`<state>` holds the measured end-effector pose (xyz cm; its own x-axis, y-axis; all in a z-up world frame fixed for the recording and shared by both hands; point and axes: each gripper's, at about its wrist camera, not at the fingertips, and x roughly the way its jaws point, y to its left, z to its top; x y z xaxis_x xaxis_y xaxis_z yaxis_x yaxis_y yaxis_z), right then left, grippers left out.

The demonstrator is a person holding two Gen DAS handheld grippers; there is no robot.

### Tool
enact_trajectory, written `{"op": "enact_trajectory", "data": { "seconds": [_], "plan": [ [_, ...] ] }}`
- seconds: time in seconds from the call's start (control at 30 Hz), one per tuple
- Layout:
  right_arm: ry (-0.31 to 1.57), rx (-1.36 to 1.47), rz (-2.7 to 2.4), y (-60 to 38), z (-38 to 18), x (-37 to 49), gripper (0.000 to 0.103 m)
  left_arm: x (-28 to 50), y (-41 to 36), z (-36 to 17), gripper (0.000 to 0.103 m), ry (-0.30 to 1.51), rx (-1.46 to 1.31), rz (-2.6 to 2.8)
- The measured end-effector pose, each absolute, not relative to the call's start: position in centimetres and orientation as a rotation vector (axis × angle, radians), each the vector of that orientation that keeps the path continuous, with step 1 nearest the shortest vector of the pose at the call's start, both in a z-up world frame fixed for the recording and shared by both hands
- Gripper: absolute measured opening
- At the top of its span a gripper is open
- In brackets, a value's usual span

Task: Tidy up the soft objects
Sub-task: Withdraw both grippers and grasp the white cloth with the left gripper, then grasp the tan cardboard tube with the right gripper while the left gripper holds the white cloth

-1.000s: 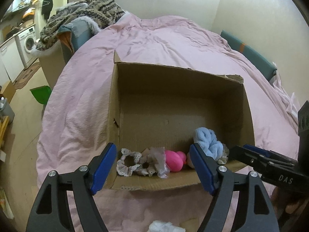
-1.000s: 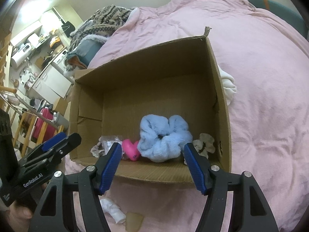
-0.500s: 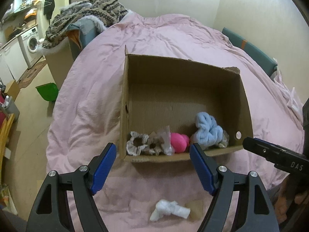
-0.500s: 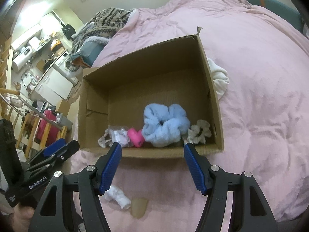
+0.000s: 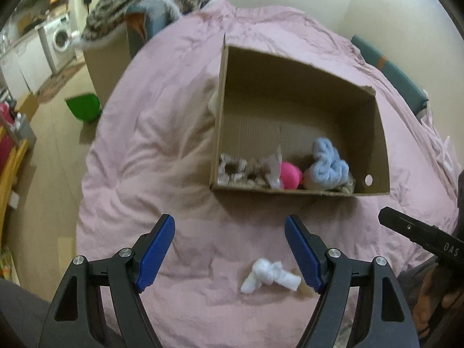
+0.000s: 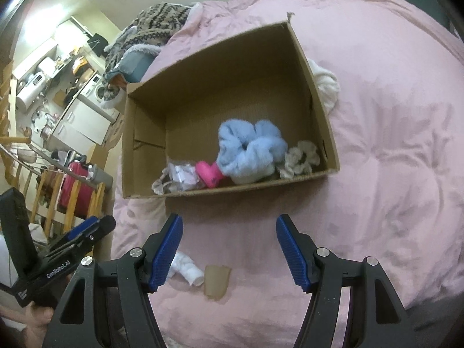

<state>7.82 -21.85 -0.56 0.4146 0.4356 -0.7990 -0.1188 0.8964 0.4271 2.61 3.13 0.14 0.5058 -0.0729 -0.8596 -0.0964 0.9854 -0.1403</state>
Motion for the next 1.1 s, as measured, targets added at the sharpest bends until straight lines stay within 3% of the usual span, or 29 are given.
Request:
{"op": "enact_trajectory", "data": {
  "seconds": [0.2, 0.43, 0.5, 0.63, 0.7, 0.77, 1.1],
  "plan": [
    [1.144, 0.354, 0.322, -22.5, -1.8, 7.4, 0.071, 3.5, 2.8, -4.2, 0.076, 1.251, -0.283, -0.042],
    [1.176, 0.376, 0.308, -22.5, -2.8, 7.9, 0.071, 3.5, -0.1, -7.8, 0.076, 1.375, -0.277, -0.101],
    [1.182, 0.37, 0.31, -22.4, -3.0, 8.0, 0.071, 3.5, -0.7, -8.4, 0.064, 1.39, -0.246, -0.102],
    [1.194, 0.36, 0.312, -22.1, -3.2, 8.0, 0.071, 3.5, -1.6, -9.2, 0.056, 1.419, -0.24, -0.135],
    [1.197, 0.36, 0.314, -21.9, -3.3, 8.0, 0.071, 3.5, -1.9, -9.2, 0.037, 1.423, -0.223, -0.15],
    [1.201, 0.359, 0.317, -21.8, -3.4, 8.1, 0.071, 3.5, -2.2, -9.3, 0.025, 1.429, -0.199, -0.157],
    [1.288, 0.362, 0.405, -20.2, -5.0, 8.1, 0.071, 2.4, -0.2, -5.5, 0.02, 1.339, -0.215, -0.124]
  ]
}}
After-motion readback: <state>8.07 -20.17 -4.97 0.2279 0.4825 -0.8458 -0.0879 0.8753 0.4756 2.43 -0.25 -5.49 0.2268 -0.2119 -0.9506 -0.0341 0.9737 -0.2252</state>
